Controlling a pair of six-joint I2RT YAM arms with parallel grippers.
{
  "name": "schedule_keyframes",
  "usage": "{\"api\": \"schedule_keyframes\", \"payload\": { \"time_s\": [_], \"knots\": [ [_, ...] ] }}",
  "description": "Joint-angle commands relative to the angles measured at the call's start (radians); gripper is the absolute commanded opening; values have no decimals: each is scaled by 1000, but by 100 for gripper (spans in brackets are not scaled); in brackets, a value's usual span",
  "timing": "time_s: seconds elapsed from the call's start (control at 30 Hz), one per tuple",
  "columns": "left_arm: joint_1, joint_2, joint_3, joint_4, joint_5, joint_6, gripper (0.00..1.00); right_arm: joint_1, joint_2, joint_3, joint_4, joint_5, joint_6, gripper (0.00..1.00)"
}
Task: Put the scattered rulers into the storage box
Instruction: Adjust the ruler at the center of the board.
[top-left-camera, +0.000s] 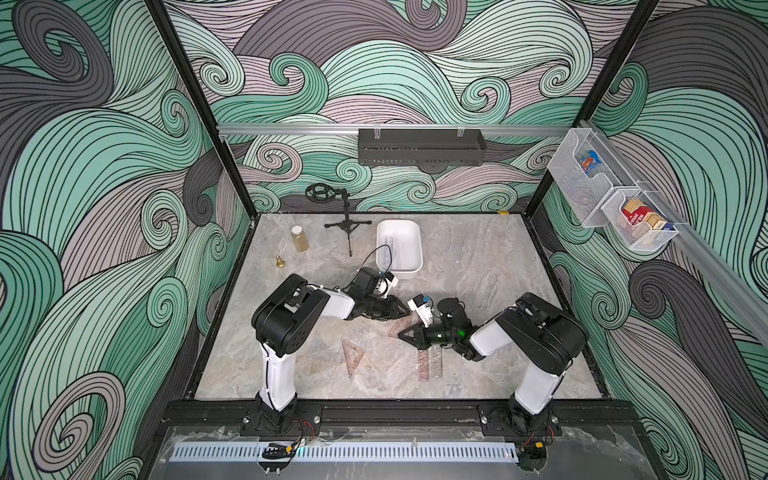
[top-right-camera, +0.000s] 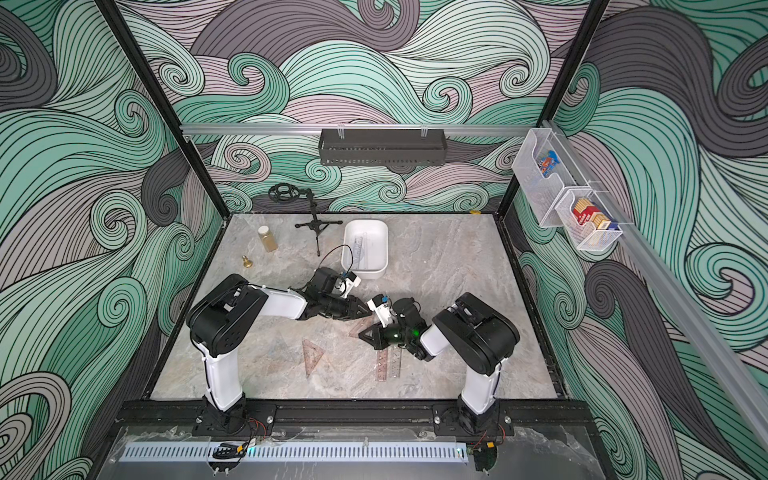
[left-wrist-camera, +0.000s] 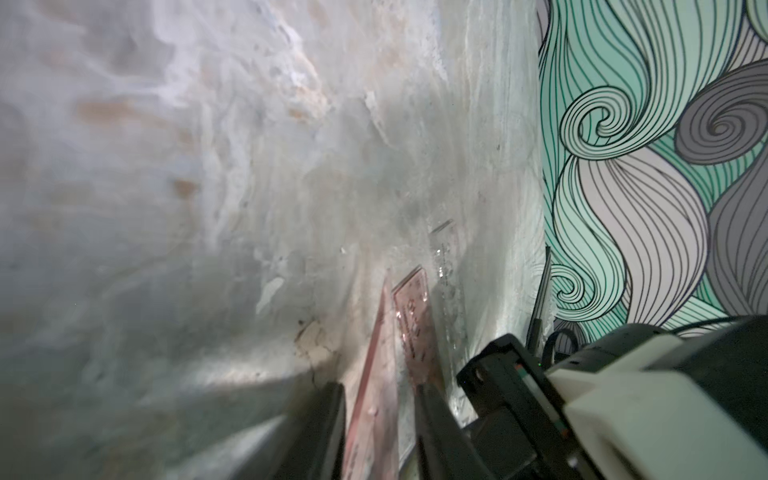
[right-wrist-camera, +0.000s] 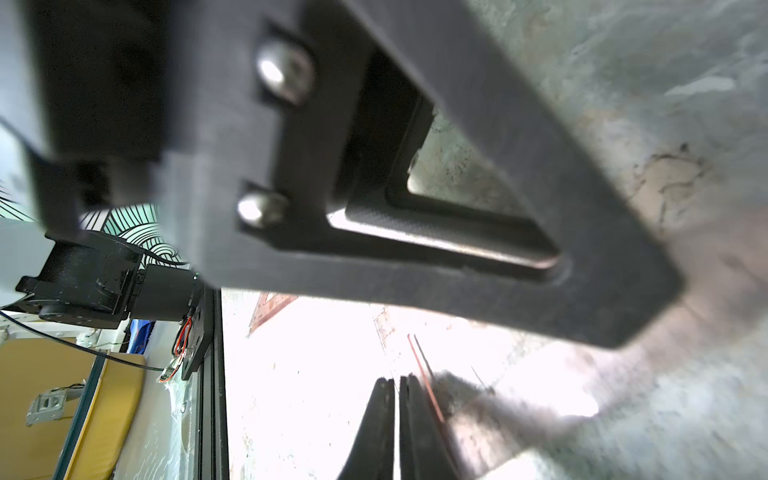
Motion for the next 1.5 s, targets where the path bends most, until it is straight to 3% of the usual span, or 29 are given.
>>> {"api": "schedule_keyframes", "payload": {
  "time_s": [0.0,0.2,0.5,0.73,0.87,1.0,1.27,1.47],
  "knots": [
    [-11,71,-66,-204,-57,17,23,-21,61,-33,-125,47,-15,9],
    [-13,64,-77,-223,-55,29,0,-24,62,-33,-125,40,-16,9],
    [40,-43,-142,-276,-101,40,0,-39,-242,-2,-249,58,6,15],
    [74,-139,-163,-353,-127,47,0,-58,-262,-17,-337,136,-29,21],
    [97,-197,-168,-408,-149,67,14,-61,-255,-15,-367,179,-40,29],
    [130,-230,-180,-430,-150,71,21,-59,-233,-9,-381,189,-49,32],
    [172,-263,-209,-430,-135,56,23,-54,-131,40,-369,189,-60,37],
    [211,-308,-247,-423,-130,41,25,-33,-19,168,-372,169,-83,37]
  ]
}}
